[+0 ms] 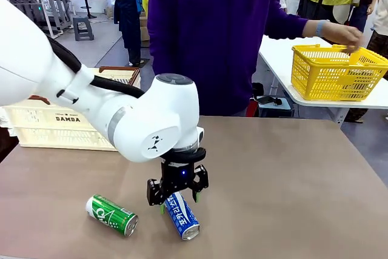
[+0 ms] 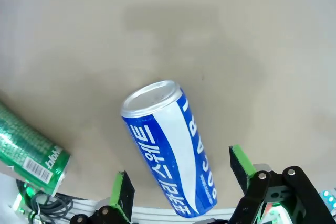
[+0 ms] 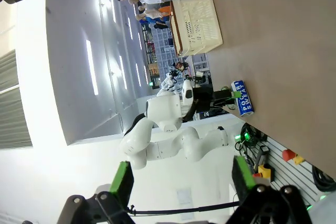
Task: Place the drinks into the Shopping basket.
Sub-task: Pick up one drink and place it into the Shopping basket.
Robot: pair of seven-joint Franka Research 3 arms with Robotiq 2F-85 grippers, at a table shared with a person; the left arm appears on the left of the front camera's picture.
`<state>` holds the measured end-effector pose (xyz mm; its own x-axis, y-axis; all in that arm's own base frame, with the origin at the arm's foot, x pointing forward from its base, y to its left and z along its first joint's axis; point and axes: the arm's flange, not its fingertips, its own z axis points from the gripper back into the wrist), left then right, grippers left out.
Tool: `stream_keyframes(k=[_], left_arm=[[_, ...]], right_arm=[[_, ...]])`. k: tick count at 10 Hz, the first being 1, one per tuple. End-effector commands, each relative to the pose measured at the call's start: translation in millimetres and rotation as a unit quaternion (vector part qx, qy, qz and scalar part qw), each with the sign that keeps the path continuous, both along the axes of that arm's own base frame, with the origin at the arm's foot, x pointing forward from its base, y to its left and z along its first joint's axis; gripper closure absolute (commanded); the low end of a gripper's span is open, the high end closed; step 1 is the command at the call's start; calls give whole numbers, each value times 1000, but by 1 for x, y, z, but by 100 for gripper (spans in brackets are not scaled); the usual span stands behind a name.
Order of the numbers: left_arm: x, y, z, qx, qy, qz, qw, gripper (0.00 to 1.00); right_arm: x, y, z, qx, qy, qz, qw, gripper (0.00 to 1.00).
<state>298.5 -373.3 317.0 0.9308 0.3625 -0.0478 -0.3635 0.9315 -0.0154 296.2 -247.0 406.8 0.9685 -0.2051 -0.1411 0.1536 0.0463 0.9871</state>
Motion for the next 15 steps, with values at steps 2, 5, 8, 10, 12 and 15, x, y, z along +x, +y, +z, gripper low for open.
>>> stream_keyframes(k=[2,5,8,10,12,15], left_arm=[[5,-11,-28,9,28,-3,1000,0],[9,-9,-36,-5,10,16,1000,27],[9,-7,-36,6,-4,20,1000,100],[10,-4,-33,3,-9,23,1000,100],[10,-1,-27,-5,-14,26,1000,100],[10,41,67,-15,-38,-46,998,100]], right_arm=[[-1,0,2,-4,0,-1,1000,0],[-1,0,2,-4,0,-1,1000,0],[-1,0,2,-4,0,-1,1000,0],[-1,0,2,-4,0,-1,1000,0],[-1,0,2,-4,0,-1,1000,0],[-1,0,2,-4,0,-1,1000,0]])
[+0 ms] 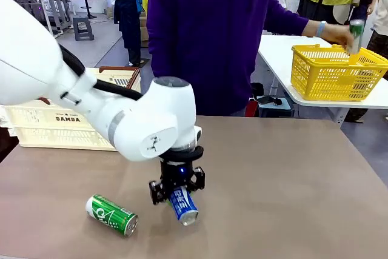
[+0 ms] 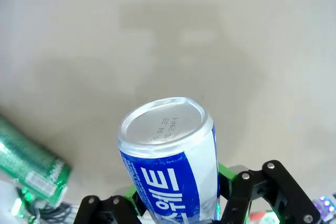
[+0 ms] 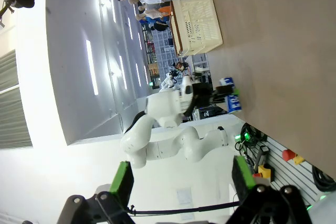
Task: Place the drinks into the Shopping basket.
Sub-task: Pick up one drink and place it into the Shopping basket.
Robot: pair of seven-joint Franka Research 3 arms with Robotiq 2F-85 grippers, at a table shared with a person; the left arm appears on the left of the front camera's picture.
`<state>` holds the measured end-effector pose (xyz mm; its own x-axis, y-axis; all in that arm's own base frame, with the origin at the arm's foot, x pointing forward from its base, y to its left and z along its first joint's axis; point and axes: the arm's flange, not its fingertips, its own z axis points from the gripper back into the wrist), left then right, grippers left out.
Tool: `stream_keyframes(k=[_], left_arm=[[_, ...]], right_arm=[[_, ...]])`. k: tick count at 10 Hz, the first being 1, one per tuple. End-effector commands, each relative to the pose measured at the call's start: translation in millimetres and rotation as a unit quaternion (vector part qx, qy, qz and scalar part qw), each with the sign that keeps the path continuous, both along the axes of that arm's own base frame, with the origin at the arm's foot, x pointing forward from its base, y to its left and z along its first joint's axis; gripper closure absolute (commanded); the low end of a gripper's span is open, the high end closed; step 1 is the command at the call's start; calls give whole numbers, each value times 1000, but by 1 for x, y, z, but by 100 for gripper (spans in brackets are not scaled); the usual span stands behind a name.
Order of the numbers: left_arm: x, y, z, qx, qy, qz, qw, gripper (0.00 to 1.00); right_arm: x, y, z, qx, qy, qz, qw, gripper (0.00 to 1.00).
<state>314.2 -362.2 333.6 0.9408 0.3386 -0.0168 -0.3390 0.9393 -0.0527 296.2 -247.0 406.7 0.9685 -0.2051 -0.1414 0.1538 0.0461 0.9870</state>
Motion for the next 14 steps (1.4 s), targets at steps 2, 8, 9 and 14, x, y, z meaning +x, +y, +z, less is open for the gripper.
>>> stream_keyframes(k=[2,8,9,14], left_arm=[[-20,68,144,-47,-76,-102,991,100],[-45,78,195,-78,-115,-147,979,100],[-45,78,195,-78,-115,-147,979,100],[126,192,264,-22,-60,-257,964,100]], right_arm=[[-1,0,2,-5,0,-1,1000,0],[-1,0,2,-5,0,-1,1000,0],[-1,0,2,-5,0,-1,1000,0],[-1,0,2,-5,0,-1,1000,0]])
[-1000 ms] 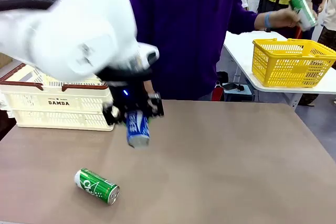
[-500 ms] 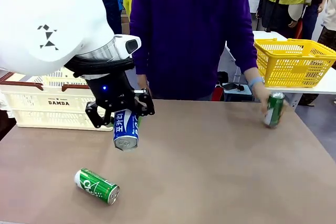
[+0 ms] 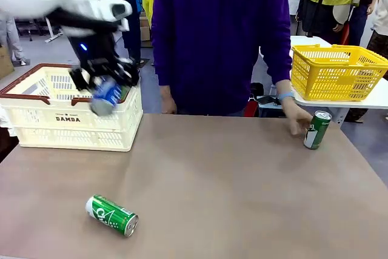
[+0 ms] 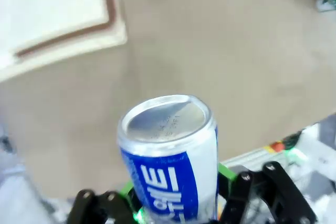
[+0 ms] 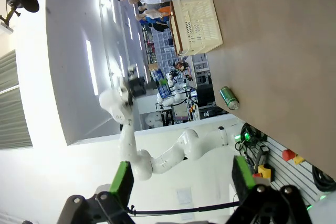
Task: Place the drinks into the Shopping basket.
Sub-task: Pick up one drink and place it into the Shopping basket.
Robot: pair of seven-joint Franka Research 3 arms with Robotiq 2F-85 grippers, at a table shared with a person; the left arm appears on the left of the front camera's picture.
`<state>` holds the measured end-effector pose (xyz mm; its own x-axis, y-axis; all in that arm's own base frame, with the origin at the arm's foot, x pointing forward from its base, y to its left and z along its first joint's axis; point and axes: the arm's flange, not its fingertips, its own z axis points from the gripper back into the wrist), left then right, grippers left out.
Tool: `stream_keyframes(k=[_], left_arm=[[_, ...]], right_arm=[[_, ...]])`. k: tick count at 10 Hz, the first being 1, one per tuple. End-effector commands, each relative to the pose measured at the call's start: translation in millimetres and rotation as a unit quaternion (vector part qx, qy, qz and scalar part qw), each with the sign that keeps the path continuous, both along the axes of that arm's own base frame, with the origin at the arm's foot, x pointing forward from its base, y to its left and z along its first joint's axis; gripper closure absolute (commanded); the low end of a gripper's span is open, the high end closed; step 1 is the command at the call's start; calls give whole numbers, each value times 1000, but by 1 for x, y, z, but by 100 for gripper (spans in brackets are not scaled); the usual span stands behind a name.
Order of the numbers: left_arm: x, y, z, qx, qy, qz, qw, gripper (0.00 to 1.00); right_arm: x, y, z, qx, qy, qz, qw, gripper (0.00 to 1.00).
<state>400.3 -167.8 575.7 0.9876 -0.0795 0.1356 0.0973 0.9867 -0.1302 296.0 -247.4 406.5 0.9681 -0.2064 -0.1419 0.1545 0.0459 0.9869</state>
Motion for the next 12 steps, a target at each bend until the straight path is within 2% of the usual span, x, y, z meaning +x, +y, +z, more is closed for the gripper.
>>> stream_keyframes(k=[1,2,3,4,5,7,8,10,11,12], left_arm=[[73,37,22,1,27,-39,999,100],[95,71,16,2,43,41,998,100],[106,94,10,-36,47,65,996,100],[102,104,5,-101,97,130,982,100],[107,100,-1,-3,35,31,999,100],[107,100,-1,-3,35,31,999,100],[116,111,-7,-25,62,59,996,100],[186,138,0,-24,46,102,993,100],[201,141,-14,-19,30,110,993,100],[207,142,-33,-16,-7,103,995,100]], right_arm=[[0,0,2,-5,0,0,1000,0],[0,0,2,-5,0,0,1000,0],[0,0,2,-5,0,0,1000,0],[0,0,2,-5,0,0,1000,0],[0,0,2,-5,0,0,1000,0],[0,0,2,-5,0,0,1000,0],[0,0,2,-5,0,0,1000,0],[0,0,2,-5,0,0,1000,0],[0,0,2,-5,0,0,1000,0],[0,0,2,-5,0,0,1000,0]])
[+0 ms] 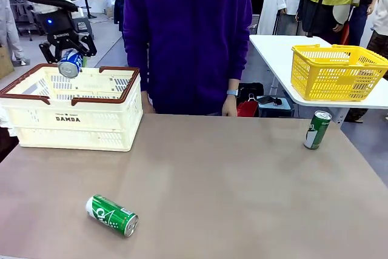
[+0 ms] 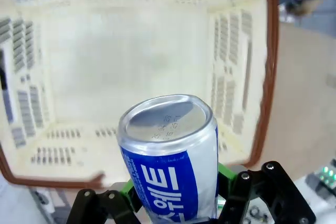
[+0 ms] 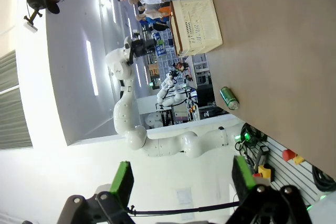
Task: Place the drinks into the Shopping basket.
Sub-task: Pick up one drink and place it into the Shopping basket.
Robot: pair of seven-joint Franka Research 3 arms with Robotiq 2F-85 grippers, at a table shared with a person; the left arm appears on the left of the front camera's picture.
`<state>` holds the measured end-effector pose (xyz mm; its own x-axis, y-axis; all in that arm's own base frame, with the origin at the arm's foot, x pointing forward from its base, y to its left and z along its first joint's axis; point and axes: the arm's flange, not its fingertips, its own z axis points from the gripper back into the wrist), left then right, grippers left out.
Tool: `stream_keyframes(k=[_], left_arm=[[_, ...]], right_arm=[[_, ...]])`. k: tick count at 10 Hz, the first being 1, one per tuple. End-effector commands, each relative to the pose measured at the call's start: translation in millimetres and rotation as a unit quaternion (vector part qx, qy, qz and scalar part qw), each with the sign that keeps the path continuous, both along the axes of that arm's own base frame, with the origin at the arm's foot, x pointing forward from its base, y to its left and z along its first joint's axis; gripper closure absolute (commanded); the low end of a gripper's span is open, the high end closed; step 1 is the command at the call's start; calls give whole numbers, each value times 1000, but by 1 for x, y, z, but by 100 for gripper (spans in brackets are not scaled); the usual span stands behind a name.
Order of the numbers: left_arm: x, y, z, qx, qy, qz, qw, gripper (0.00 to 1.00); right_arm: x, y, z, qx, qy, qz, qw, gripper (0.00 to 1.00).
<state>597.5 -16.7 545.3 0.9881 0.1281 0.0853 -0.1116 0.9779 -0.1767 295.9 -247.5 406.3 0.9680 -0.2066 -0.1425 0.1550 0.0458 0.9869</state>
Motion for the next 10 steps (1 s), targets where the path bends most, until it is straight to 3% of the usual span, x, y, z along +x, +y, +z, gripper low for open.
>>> stream_keyframes(k=[1,3,5,6,8,10], left_arm=[[14,-7,-23,8,-36,-3,999,100],[30,-7,-57,23,-38,17,999,100],[30,-19,-69,28,-6,-18,999,100],[24,-23,-73,19,-1,-44,999,100],[15,-32,-84,29,7,-41,999,100],[22,-45,-98,36,-2,-56,998,100]], right_arm=[[0,0,2,-5,0,0,1000,0],[0,0,2,-5,0,0,1000,0],[0,0,2,-5,0,0,1000,0],[0,0,2,-5,0,0,1000,0],[0,0,2,-5,0,0,1000,0],[0,0,2,-5,0,0,1000,0]])
